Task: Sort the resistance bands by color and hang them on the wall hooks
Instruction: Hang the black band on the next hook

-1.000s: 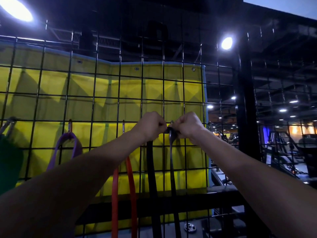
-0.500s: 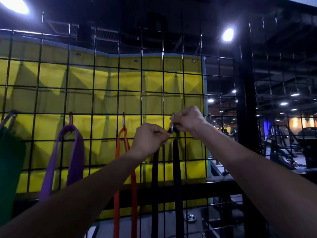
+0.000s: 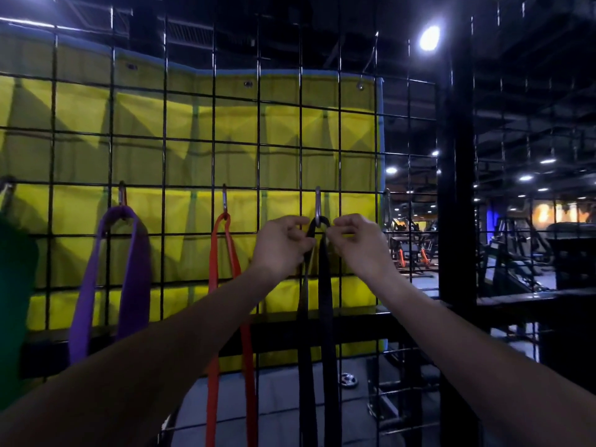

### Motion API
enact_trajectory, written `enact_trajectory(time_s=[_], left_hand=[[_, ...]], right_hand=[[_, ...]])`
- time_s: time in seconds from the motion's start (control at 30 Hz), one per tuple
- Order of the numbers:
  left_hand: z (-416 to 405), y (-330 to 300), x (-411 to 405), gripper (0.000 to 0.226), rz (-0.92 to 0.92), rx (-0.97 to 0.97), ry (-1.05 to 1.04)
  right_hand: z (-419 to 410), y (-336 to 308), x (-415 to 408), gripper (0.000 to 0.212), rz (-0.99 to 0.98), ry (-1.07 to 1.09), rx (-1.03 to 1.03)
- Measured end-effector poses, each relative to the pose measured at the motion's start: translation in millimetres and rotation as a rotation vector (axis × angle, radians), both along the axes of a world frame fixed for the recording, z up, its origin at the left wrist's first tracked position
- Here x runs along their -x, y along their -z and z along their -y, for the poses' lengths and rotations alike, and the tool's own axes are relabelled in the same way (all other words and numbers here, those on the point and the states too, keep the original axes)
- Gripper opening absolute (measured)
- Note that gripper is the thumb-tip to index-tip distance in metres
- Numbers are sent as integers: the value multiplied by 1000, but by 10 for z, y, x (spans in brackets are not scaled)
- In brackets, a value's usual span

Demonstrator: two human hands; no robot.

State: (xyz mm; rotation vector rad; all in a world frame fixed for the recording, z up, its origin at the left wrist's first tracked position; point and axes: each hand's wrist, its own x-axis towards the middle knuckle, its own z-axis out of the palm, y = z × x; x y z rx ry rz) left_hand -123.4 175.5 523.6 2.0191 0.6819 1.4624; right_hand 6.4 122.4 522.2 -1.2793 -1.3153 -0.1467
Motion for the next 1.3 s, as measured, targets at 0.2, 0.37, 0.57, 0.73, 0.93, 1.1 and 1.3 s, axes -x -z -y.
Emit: enact_trajectory(time_s=[0.2,0.37,0.57,0.73,0.93,1.1,1.3], left_hand=[[11,-13,-83,54,-76,-77,32],[108,73,-74,72,-82,-4,191],[39,168,-59,79,-96,-22,112],[41,340,10,64,-141,-143,-37],[147,655,49,51,-180,-138,-32],[243,783,48,46,-205,-133,-82],[408,821,193,51,-398,-395,-389]], right_hand=[[65,-58,48,31,178,83,85],[27,-214,82,31,278,160,-8],[-36,-184,127,32,342,195,-14],[6,137,50,49,323,199,18],[190,558,38,55,301,90,151],[270,788,68,54,312,62,185],[414,898,52,64,525,334,131]])
